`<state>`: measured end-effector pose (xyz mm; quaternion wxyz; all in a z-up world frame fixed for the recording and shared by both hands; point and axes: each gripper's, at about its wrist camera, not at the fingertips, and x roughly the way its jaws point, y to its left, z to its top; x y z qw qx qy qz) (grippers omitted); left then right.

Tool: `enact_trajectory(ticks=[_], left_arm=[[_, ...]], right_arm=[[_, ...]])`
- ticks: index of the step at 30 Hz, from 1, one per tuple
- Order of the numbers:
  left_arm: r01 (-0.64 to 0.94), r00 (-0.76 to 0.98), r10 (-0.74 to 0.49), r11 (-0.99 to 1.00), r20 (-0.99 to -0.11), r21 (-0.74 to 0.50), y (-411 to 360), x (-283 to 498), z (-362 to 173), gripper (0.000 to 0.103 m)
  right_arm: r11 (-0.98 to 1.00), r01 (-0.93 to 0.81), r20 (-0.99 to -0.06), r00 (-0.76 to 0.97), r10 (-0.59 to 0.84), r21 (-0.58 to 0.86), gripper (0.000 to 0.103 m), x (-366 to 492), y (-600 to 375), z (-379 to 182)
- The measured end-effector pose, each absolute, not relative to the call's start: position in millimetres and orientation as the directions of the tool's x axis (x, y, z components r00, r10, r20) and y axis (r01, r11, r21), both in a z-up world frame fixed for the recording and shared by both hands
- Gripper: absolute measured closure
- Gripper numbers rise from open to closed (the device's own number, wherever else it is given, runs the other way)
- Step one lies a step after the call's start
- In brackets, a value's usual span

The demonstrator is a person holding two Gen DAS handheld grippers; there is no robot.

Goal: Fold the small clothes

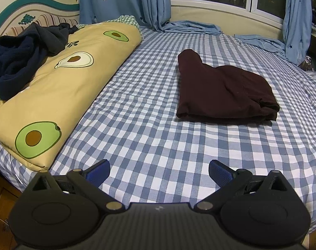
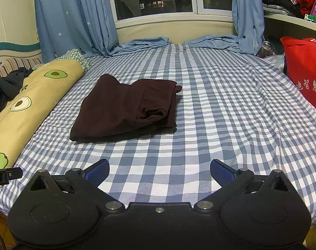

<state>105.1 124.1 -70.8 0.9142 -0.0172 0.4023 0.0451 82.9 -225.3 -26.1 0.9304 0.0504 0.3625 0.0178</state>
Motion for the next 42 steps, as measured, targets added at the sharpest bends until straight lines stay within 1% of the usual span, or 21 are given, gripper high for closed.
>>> enact_trajectory(ticks=[23, 29, 42], left_arm=[[-0.064, 0.660, 0.056, 0.998, -0.749, 0.018, 129, 116, -77, 0.001], [-0.071, 0.643, 0.053, 0.997, -0.764, 0.010, 130, 117, -82, 0.001], [-0.072, 0.617, 0.045, 0.997, -0.786, 0.001, 126, 126, -84, 0.001]], right_arm=[[0.993, 0.016, -0.683, 0.728, 0.066, 0.113, 0.000, 84, -227, -29], [0.991, 0.035, -0.700, 0.711, 0.064, 0.126, 0.000, 92, -225, -33], [0.992, 0.051, -0.699, 0.714, 0.046, 0.118, 0.000, 98, -227, -32]])
